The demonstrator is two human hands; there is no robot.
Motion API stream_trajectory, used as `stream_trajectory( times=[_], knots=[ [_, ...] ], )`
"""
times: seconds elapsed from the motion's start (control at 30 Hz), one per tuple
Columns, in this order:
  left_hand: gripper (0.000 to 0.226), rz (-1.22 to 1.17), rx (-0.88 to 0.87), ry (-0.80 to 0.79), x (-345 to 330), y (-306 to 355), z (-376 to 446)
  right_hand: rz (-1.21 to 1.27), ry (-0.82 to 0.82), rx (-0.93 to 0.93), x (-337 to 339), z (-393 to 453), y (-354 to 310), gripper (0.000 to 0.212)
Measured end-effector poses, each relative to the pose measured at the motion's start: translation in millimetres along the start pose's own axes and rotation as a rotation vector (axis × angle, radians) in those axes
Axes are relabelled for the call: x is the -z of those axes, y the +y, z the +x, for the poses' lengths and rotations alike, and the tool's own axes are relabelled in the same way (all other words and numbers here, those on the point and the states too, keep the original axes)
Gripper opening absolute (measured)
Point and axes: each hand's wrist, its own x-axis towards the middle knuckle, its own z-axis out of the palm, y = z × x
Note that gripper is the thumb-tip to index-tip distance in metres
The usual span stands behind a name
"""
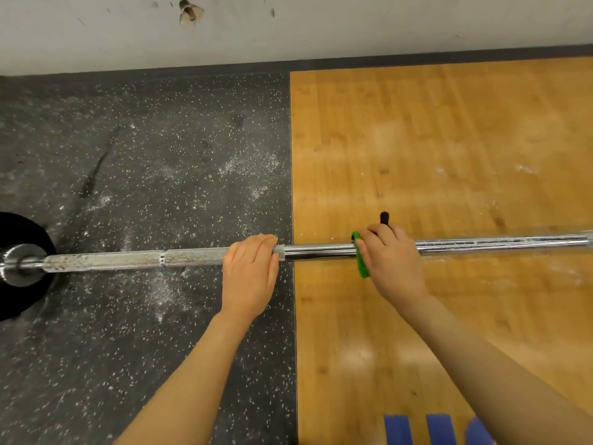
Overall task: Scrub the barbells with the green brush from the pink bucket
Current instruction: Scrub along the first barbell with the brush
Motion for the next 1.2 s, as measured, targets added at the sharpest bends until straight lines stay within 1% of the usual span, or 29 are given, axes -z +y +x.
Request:
stream_trajectory(
  times=[0.1, 0.2, 0.33, 0.5, 0.8, 0.9, 1.03, 1.2],
  knots=[
    [0.04, 0.039, -0.017, -0.014, 1, 1, -4, 0.036, 0.036, -0.011, 0, -3, -2, 0.044],
    [0.04, 0.057, -0.016, -0.023, 2, 1, -9, 0.092, 0.033, -0.044, 2, -6, -6, 0.047],
    [0.042, 0.057, -0.011, -0.026, 4, 4, -16, 0.151, 0.056, -0.04, 10, -3, -16, 0.046],
    [0.043, 0.041, -0.006, -0.043, 9, 9, -30, 0.201, 0.034, -0.057, 15, 0, -28, 0.046],
    [0.045, 0.038, 0.04, -0.055, 14, 23, -65, 0.212, -0.039, -0.116, 23, -28, -42, 0.05],
    [0.044, 0.005, 0.041, -0.038, 19, 26, -73, 0.24, -0.021, -0.125, 27, -32, -48, 0.05],
    [0.045, -0.041, 0.071, -0.012, 30, 18, -61, 0.243, -0.029, -0.106, 28, -33, -57, 0.049],
    [0.045, 0.016, 0.11, -0.009, 28, 7, -44, 0.267, -0.072, -0.066, 30, -38, -83, 0.046]
  ],
)
